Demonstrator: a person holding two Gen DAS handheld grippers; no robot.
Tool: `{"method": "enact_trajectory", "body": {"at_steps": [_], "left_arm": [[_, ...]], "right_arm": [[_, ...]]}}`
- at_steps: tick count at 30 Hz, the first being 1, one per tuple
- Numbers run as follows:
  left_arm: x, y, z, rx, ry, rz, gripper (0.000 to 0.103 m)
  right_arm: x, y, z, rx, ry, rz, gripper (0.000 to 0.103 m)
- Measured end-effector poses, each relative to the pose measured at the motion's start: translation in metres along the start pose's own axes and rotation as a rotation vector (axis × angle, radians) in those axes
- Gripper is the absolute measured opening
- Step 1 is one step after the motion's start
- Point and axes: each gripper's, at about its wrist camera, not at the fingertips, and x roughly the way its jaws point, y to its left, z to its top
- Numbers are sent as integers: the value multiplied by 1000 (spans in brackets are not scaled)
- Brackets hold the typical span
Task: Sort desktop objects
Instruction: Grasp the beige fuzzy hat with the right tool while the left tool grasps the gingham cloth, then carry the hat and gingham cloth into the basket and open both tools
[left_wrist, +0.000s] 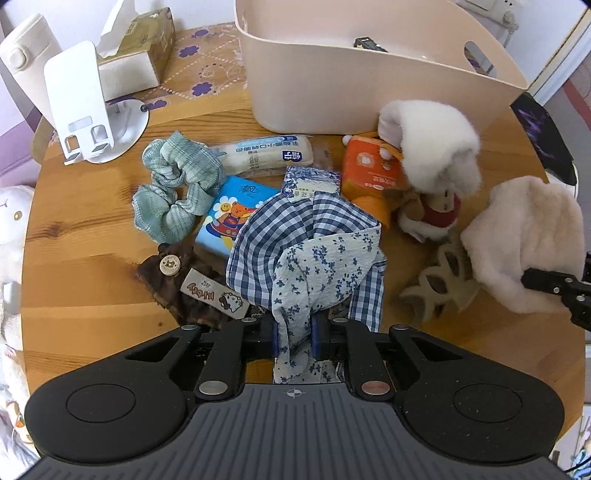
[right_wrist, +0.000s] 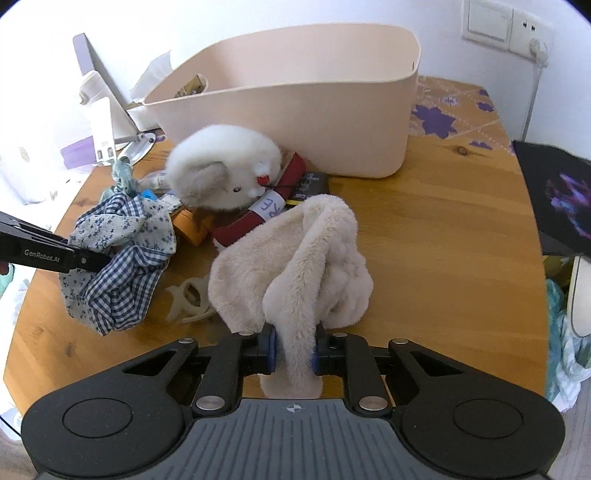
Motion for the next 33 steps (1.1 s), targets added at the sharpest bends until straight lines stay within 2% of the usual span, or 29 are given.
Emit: {"method": "enact_trajectory", "body": {"at_steps": [12, 20, 33], "left_arm": [[-21, -1, -3, -14, -37, 12, 15], [-44, 1, -1, -20, -82, 6, 15], [-78, 10, 26, -59, -188, 18, 15]], "right_arm": [[-34, 5, -6, -10, -61, 22, 15], [-51, 5, 2, -22, -111, 33, 15], [-75, 1, 25, -14, -220, -9, 15]]}}
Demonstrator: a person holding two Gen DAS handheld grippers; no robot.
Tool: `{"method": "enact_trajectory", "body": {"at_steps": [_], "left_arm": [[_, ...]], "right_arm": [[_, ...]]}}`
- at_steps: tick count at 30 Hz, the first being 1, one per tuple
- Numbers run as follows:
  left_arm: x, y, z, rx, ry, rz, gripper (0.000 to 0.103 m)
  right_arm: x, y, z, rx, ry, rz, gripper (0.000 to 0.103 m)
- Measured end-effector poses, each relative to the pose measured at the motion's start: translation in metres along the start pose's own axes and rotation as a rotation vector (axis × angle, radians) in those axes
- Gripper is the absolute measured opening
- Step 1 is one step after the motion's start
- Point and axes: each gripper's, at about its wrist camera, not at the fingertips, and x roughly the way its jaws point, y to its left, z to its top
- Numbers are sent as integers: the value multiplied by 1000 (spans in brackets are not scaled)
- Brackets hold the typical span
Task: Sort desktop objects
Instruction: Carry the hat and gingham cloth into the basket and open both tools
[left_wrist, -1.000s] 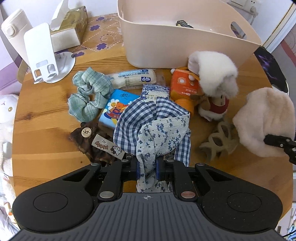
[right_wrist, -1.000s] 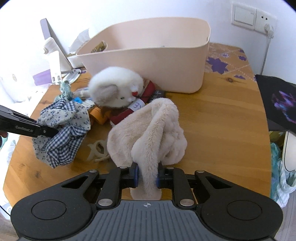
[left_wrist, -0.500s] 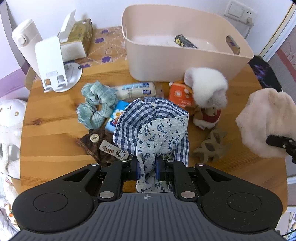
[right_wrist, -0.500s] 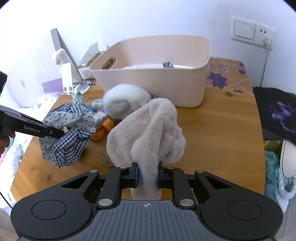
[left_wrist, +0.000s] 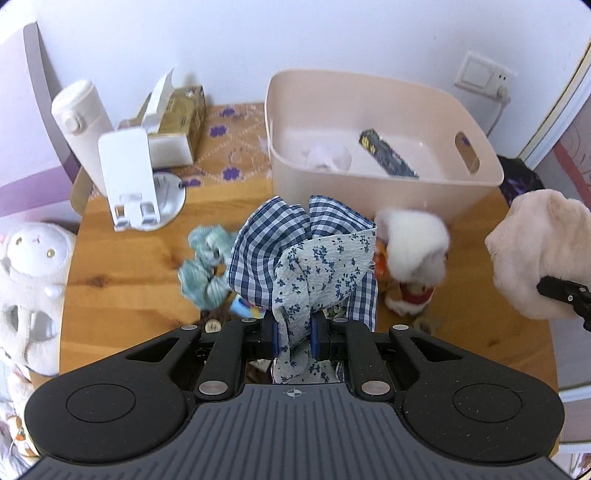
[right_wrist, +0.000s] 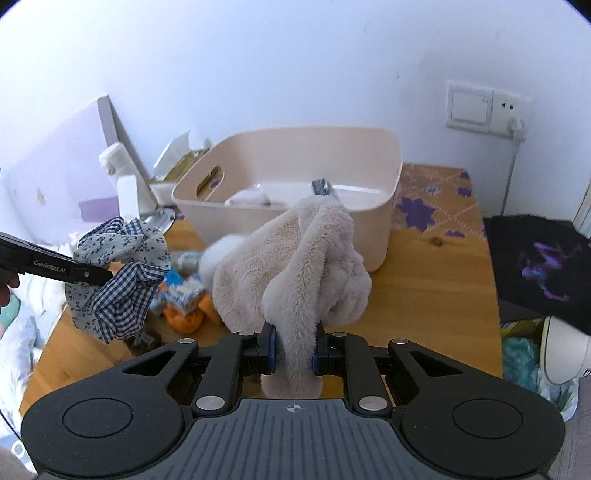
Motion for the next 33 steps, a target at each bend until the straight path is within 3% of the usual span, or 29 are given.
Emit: {"method": "enact_trajectory", "body": {"at_steps": [20, 33], "left_arm": [[-11, -8, 86, 1, -144, -3, 15], [21, -40, 137, 52, -184, 12, 15]], "right_arm": [[9, -20, 82, 8, -141, -47, 16], [26, -41, 118, -8, -163, -67, 16]]}}
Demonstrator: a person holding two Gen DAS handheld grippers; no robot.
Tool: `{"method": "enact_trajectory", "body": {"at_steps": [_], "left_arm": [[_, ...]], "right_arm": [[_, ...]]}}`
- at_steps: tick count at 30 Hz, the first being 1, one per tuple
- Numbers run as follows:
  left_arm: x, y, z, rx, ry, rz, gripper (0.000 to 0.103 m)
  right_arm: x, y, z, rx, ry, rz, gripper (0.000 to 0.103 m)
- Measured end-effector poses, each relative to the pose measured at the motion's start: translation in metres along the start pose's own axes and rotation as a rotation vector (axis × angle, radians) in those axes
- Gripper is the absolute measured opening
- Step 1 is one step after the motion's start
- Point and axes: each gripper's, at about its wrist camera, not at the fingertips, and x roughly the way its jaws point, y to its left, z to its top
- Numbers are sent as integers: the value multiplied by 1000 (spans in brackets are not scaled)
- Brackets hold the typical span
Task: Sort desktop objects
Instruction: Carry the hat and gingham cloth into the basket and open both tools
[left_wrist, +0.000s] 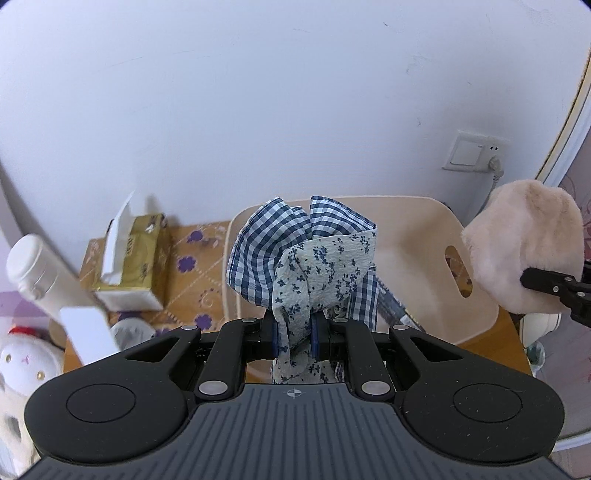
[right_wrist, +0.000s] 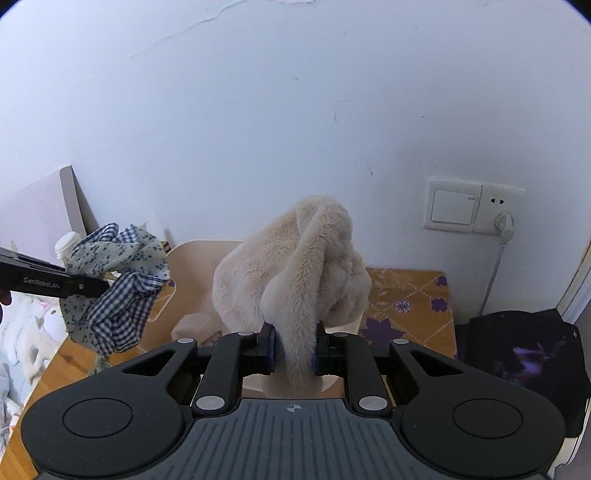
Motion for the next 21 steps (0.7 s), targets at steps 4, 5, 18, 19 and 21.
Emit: {"method": "enact_trajectory", "body": {"at_steps": [4, 5, 18, 19, 21], "left_arm": [[21, -8, 8, 2, 13, 6, 15], [26, -9, 9, 6, 17, 7, 15], [90, -17, 4, 15, 117, 74, 15], [92, -16, 3, 16, 123, 79, 15], [96, -15, 1, 10, 132, 98, 16]], "right_arm": [[15, -3, 4, 0, 20, -9, 17], [19, -3, 4, -1, 25, -11, 17], [70, 7, -3, -5, 132, -12, 17], [71, 9, -4, -9, 138, -13, 17], [78, 9, -6, -10, 161, -16, 17]]}}
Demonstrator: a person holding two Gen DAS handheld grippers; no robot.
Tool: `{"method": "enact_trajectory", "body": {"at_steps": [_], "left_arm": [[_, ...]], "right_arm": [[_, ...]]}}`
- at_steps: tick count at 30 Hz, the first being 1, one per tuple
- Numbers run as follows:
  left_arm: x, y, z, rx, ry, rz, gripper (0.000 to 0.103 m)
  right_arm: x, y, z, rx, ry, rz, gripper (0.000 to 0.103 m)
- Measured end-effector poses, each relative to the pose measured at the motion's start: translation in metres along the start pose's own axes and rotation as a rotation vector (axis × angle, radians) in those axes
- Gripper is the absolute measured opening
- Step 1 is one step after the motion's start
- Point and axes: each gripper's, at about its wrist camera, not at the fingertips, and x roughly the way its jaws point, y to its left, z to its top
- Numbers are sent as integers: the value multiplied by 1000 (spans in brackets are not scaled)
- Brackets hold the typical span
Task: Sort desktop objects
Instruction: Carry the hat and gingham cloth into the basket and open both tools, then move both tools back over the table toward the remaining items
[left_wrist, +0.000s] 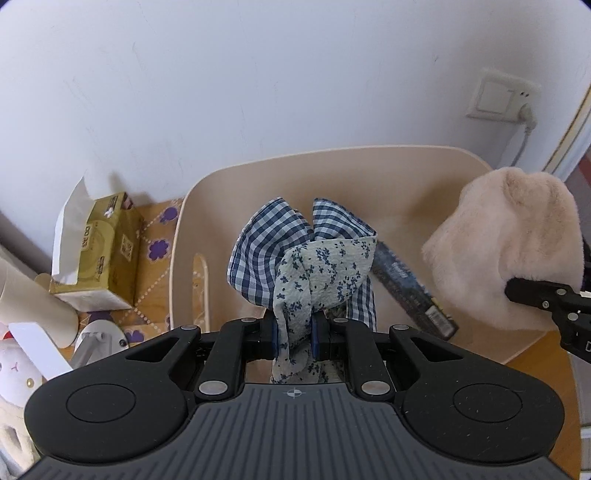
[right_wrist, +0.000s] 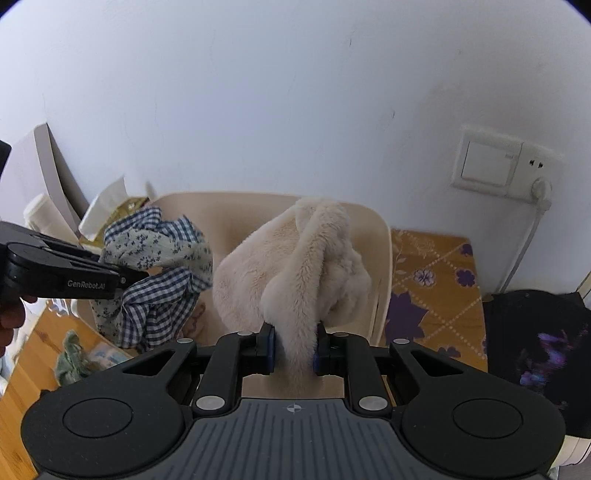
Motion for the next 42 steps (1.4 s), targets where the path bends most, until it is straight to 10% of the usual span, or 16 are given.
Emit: {"method": "enact_trajectory", "body": {"at_steps": [6, 11, 18, 42], "left_arm": [[4, 5, -4, -3, 27, -23, 24], [-2, 3, -6, 4, -9, -23, 54], [-17, -1, -10, -3, -28, -37, 69], [-79, 36, -77, -94, -38, 12, 71]], "right_arm": [[17, -3, -4, 20, 45, -10, 22], [13, -4, -7, 16, 20, -13, 53], [-1, 4, -8, 37, -18, -2, 102], [-51, 36, -46, 23, -11, 0, 103]]}}
